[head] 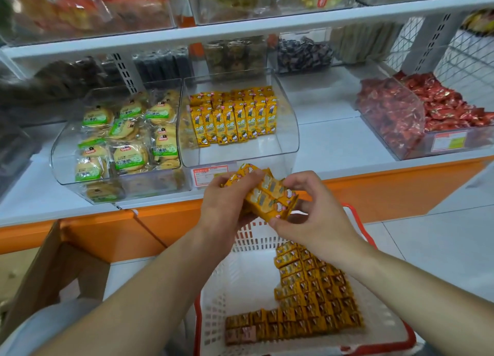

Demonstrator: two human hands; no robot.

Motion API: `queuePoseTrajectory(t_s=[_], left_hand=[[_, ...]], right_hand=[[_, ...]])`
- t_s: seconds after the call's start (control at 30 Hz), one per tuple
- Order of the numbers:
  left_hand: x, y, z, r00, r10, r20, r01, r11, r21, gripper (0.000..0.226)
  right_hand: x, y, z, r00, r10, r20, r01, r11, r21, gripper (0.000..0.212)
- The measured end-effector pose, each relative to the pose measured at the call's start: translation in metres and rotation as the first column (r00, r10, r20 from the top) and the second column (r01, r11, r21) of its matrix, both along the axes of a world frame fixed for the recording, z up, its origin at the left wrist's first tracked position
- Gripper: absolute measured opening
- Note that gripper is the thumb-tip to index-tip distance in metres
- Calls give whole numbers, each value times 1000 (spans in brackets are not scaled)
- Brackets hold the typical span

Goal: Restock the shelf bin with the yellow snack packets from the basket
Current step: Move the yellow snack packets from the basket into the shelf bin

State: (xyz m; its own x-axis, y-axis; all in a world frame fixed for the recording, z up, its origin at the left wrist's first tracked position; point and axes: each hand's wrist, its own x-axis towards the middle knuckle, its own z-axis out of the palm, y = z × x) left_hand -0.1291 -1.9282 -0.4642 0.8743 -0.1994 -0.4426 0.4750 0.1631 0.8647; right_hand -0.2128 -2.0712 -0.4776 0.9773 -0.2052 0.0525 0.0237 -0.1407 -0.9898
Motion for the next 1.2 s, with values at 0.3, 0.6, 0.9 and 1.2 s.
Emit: queuePoseTrajectory(t_s=[0.3, 0.6, 0.9, 1.2], left_hand=[[3, -2, -5, 980, -142, 140, 128, 986, 105, 74], [23, 23, 21, 964, -151, 220, 118, 980, 159, 79], [53, 80, 50, 914, -83, 396, -28, 964, 266, 40], [71, 147, 47, 850, -51, 525, -206, 885, 418, 38]], right_hand=[[11, -15, 6, 995, -67, -75, 64, 997, -43, 19], [6, -33, 20, 996, -5, -86, 13, 995, 99, 41], [76, -3, 67, 996, 93, 8, -91, 987, -132, 54], [236, 44, 36, 996, 64, -59, -74, 980, -182, 63]])
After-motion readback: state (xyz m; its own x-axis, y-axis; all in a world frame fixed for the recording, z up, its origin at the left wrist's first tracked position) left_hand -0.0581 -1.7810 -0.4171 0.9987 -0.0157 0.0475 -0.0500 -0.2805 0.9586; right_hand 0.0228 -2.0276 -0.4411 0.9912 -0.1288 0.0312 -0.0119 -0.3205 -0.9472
